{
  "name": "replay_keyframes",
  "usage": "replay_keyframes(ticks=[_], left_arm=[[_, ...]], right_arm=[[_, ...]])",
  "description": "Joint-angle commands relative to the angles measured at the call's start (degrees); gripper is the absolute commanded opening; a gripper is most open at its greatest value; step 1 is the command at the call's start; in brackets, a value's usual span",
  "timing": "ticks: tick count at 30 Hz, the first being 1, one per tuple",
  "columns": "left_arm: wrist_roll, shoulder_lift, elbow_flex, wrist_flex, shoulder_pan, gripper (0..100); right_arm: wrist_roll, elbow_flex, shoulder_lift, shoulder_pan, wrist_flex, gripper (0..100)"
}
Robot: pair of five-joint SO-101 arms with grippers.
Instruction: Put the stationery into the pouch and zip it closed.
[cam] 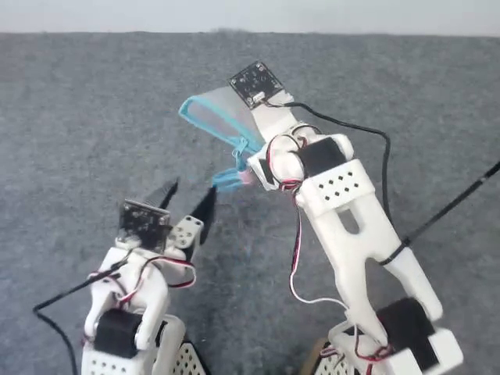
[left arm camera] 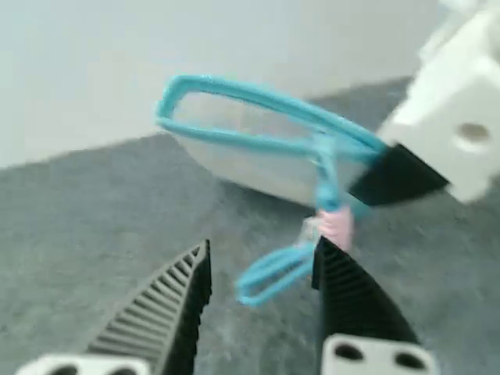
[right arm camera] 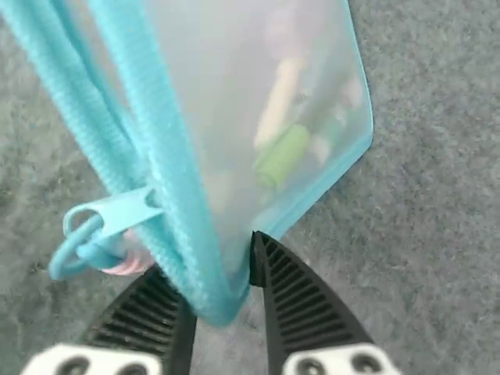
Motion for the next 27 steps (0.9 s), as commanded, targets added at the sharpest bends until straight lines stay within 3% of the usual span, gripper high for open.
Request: replay_keyframes(ticks=[1, 7, 15, 22, 27], left_arm=[[-2.2, 7.12, 1.1, -4.4, 6.51, 21], [-2.46, 16.97, 1.1, -10.11, 8.53, 21], [-0.26, 18.64, 1.1, -12.48, 7.12, 21], [-0.18, 18.64, 1.89, -15.74, 5.19, 4], [-0.18, 18.9, 1.89, -15.74, 5.19, 1]], right_arm=[[-0.88, -2.81, -0.13, -3.03, 2.33, 0.6], [-0.7, 0.26, -0.13, -4.26, 1.8, 0.6], [0.97, 3.52, -0.22, -4.53, 1.8, 0.6], [0.88, 6.07, -1.19, -4.7, 1.54, 0.6], [2.02, 12.22, -6.99, -4.26, -2.15, 0.6]])
